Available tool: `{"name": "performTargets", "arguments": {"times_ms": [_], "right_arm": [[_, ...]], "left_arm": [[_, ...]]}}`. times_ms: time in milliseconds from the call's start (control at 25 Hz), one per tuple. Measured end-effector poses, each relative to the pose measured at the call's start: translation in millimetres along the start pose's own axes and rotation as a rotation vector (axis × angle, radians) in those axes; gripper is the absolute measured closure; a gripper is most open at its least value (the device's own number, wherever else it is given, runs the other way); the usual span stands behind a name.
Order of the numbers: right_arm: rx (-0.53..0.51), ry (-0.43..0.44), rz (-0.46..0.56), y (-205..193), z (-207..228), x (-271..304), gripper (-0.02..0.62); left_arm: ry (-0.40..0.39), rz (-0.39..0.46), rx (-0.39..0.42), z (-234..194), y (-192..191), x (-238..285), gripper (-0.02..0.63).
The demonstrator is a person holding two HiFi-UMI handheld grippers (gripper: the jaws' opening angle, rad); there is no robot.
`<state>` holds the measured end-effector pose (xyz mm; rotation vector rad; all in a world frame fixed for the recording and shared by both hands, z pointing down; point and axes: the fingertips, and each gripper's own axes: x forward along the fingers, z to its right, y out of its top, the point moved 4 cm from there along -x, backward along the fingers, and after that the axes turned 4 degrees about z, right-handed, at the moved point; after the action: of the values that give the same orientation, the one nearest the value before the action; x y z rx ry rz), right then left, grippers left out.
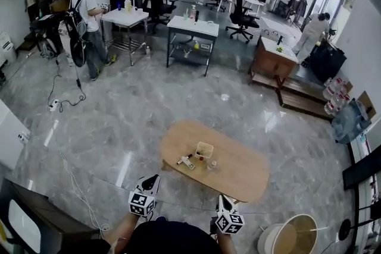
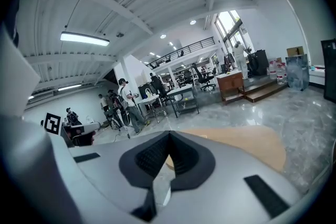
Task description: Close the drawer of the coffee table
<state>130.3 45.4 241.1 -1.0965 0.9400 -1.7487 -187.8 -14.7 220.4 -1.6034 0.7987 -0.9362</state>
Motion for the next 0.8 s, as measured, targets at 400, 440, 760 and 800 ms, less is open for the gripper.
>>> {"name": "performTargets", "arguments": {"times_ms": [400, 440, 760, 800], "right_arm": [[-0.046, 0.031, -0.008, 6.8, -14.2, -9.0, 0.569], [-0.046, 0.030, -0.009, 6.7, -13.8, -10.7, 0.569], [-0.066, 0.042, 0.010, 13.5, -17.1, -18.2, 0.569], [-0.067, 0.043, 0.009, 14.3, -17.7, -18.8, 0.569]], "left_arm": [[0.006, -0.009, -0.010, 8.7, 4.6, -15.9, 0.581], [0.004, -0.008, -0.010, 10.0, 4.4, -16.8, 0.581], [0.010, -0.006, -0.015, 15.2, 4.7, -22.4, 0.581], [0.009, -0.009, -0.016, 16.0, 4.2, -23.5, 0.581]]}}
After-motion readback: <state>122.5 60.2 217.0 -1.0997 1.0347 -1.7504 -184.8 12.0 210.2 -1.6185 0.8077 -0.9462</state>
